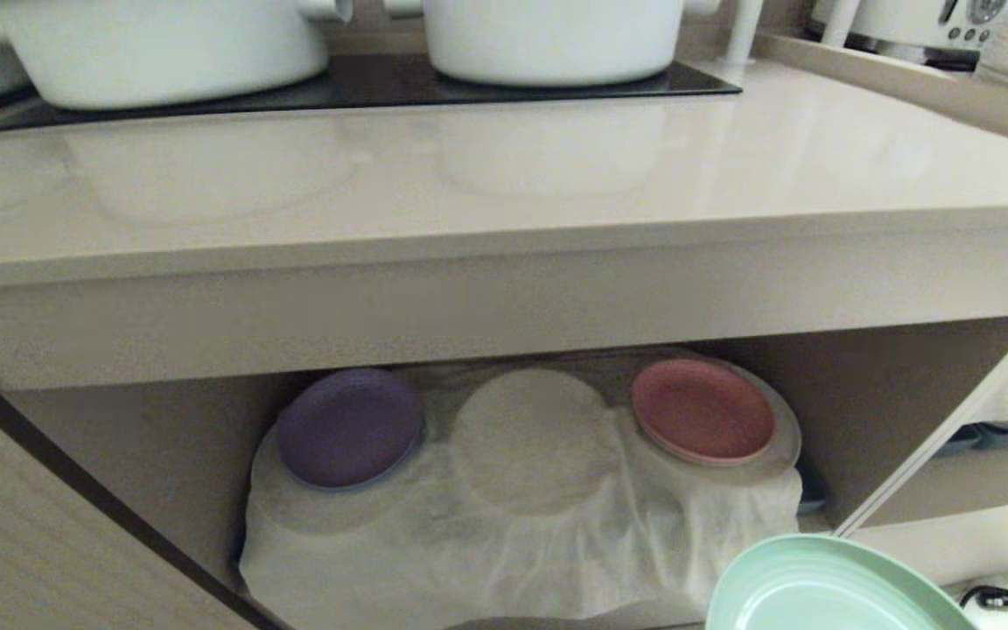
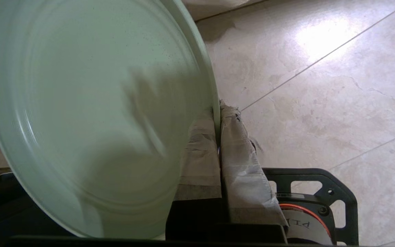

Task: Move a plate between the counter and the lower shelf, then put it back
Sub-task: Put the plate

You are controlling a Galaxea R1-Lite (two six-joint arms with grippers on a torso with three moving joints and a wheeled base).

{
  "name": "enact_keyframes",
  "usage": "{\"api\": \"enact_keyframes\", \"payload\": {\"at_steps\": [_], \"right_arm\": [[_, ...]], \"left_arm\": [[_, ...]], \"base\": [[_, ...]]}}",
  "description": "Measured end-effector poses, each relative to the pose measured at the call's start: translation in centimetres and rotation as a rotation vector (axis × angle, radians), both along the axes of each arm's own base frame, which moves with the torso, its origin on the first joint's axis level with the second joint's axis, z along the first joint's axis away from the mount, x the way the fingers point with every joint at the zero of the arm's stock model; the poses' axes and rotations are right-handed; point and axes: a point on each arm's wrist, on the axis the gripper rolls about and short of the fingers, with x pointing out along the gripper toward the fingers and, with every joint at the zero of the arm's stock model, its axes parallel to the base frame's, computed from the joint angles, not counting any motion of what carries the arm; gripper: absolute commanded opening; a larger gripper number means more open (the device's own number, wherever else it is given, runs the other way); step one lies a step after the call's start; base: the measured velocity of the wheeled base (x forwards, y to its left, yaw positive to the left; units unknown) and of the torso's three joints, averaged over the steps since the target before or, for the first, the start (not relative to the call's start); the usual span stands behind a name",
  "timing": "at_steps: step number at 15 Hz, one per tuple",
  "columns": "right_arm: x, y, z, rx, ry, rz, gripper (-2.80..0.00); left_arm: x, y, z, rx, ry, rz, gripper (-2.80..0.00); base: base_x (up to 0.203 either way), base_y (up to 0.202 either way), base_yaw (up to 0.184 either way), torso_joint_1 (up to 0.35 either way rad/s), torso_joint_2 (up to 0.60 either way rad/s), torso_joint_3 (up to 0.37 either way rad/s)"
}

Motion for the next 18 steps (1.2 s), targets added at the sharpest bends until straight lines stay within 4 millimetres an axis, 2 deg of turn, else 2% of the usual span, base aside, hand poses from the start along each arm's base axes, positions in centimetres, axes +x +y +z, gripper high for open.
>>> {"api": "enact_keyframes", "payload": {"at_steps": [18], "right_arm": [[0.02, 0.07, 0.08, 0.002, -0.005, 0.008, -2.8]], "left_arm": [[0.0, 0.0, -0.02, 0.0, 0.001, 0.001, -2.8]], "base": [[0.0, 0.0, 0.0, 0.216, -0.5, -0.282]]}}
